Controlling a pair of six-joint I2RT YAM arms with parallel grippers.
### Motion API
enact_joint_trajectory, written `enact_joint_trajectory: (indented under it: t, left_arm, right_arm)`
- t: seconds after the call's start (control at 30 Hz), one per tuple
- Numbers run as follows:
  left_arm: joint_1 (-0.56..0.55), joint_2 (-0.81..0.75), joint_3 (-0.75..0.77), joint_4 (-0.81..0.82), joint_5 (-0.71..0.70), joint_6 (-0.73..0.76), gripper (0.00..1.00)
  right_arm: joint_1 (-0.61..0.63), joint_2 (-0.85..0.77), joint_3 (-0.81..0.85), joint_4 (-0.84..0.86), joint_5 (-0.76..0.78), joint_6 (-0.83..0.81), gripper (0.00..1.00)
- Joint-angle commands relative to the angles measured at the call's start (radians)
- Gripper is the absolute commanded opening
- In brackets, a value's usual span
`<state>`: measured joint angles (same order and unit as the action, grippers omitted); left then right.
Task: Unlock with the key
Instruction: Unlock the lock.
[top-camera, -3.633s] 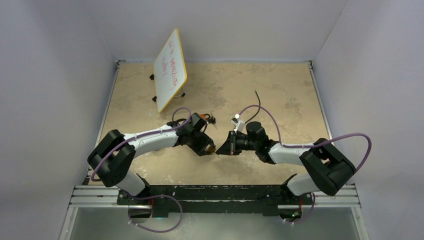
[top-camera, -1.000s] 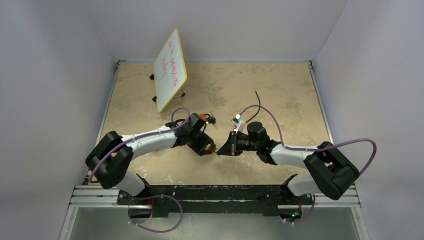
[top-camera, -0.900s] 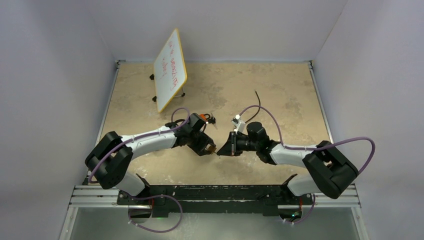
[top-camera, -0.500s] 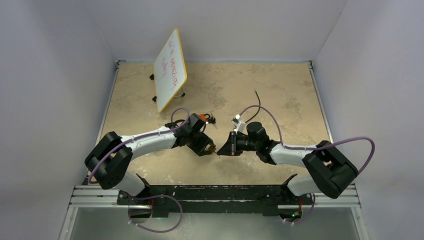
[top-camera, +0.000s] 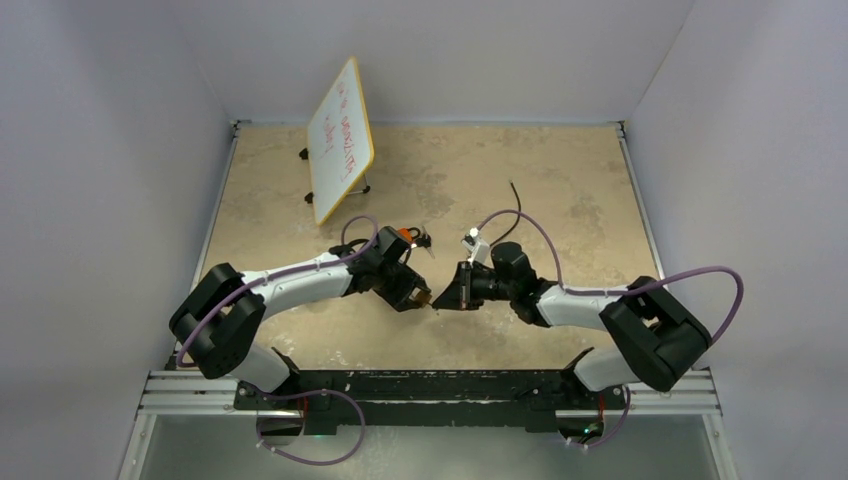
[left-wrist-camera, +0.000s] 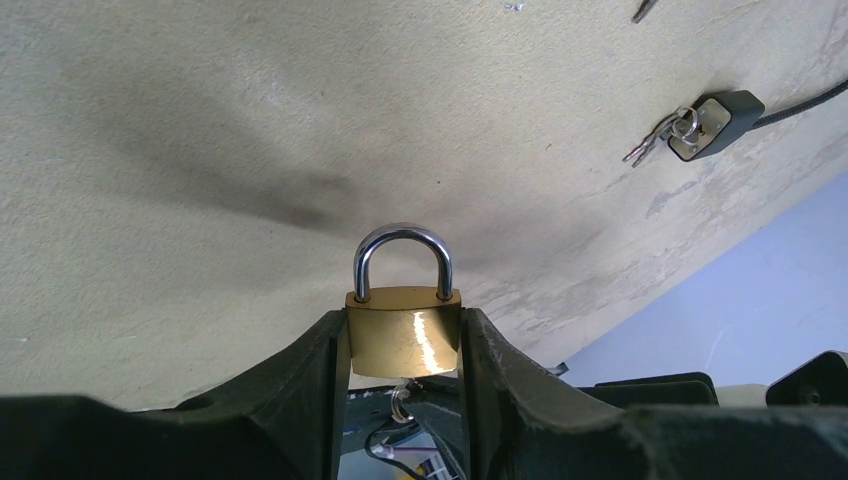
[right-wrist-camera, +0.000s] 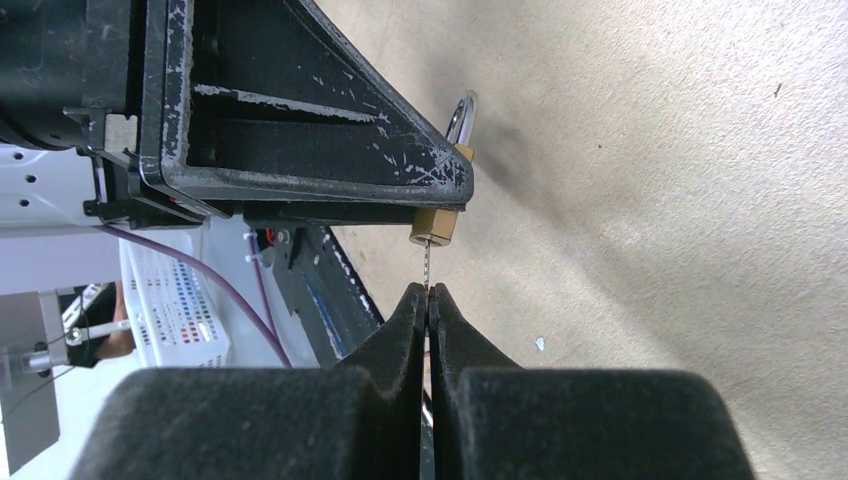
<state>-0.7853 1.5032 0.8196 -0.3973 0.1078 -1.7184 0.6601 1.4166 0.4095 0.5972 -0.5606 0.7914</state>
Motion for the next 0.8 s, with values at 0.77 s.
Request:
enact_joint_trajectory:
  t: [0.77]
  left_arm:
    - [0.0, -0.144, -0.115, 0.258, 0.001, -0.281, 0.17]
  right_arm:
    - [-0.012, 0.025, 0.009, 0.163, 0.087, 0.158, 0.0]
